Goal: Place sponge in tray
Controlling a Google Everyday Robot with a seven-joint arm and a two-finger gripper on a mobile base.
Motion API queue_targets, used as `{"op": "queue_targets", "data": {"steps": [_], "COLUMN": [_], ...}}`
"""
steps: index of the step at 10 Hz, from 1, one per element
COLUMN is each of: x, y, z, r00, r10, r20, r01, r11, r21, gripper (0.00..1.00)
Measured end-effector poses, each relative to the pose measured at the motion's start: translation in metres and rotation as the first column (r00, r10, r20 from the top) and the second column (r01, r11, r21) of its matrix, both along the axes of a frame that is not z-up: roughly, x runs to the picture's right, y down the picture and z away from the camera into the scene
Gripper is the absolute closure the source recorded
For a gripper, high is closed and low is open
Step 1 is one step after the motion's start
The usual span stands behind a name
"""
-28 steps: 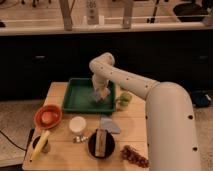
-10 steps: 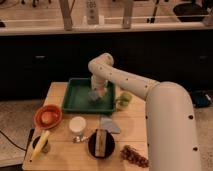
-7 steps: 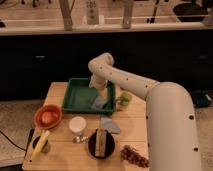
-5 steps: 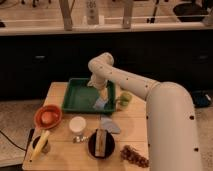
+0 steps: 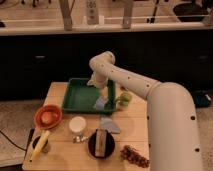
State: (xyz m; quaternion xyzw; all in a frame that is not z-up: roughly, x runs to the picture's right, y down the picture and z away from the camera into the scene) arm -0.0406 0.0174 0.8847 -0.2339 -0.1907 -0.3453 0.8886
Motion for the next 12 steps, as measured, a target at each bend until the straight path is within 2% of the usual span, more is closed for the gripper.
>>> {"op": "queue_targets", "data": {"steps": [3, 12], "x": [0.0009, 0.0002], "y": [-0.0007, 0.0001], "z": [-0.0007, -0.0003], "r00": [1.000, 1.000], "r10": [-0.004, -0.005], "r20": [0.018, 0.019], "r01": [0.005, 0.005], "r11": [1.0000, 1.0000], "r21": [-0.005, -0.006], "gripper": [0.20, 0.20]}}
